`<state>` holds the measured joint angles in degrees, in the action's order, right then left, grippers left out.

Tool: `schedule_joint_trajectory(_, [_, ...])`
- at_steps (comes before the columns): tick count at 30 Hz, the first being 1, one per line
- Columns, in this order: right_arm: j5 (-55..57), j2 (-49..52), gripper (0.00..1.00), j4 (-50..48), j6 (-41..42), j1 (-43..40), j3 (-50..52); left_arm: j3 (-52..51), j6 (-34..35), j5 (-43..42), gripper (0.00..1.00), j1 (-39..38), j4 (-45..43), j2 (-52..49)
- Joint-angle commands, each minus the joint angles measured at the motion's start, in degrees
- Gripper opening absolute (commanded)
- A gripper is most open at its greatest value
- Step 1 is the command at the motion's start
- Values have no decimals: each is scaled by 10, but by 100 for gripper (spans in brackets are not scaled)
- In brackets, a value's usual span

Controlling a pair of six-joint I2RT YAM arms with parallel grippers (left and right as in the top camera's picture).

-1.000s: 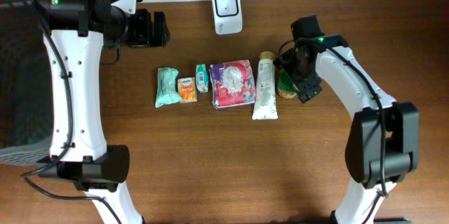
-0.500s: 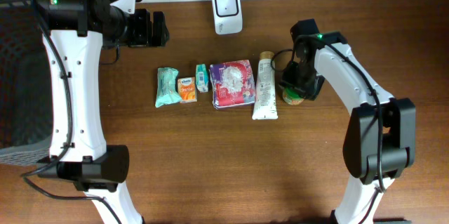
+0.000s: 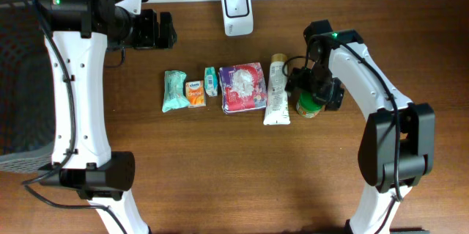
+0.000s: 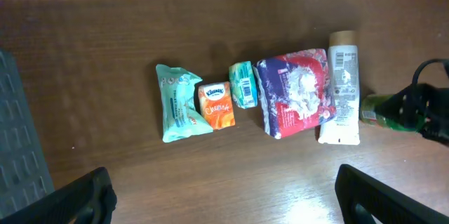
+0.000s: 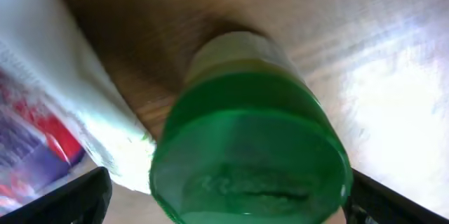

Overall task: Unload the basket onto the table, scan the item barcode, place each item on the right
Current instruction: 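Lift the green-lidded jar with the right gripper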

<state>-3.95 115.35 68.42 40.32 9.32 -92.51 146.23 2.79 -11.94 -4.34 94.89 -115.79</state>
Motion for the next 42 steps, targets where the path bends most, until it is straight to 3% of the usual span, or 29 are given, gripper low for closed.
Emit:
schedule_joint_trajectory(1, [-1, 0, 99, 2, 196, 3, -13, 0, 2, 0, 99, 4, -1, -3])
schedule_joint_trajectory(5, [12, 4, 99, -3, 263, 3, -4, 0, 2, 0, 99, 4, -1, -3])
schedule_joint_trajectory(11, [57, 5, 99, -3, 288, -8, 0, 0, 2, 0, 99, 4, -1, -3])
schedule_joint_trajectory(25, [57, 5, 100, -59, 253, -16, 61, 0, 2, 0, 99, 4, -1, -3])
schedule_joint_trajectory(27, [44, 5, 89, -70, 229, -16, 61, 0, 2, 0, 99, 4, -1, -3])
schedule_joint_trajectory(31, [38, 5, 85, -70, 204, -15, 61, 0, 2, 0, 99, 4, -1, -3])
schedule_joint_trajectory(35, [37, 5, 75, -69, 169, -15, 61, 0, 2, 0, 99, 4, -1, -3])
schedule_joint_trajectory(39, [21, 5, 73, -66, 169, -15, 61, 0, 2, 0, 99, 4, -1, -3])
schedule_joint_trajectory(42, [21, 5, 62, -68, 107, -15, 60, 0, 2, 0, 99, 4, -1, -3])
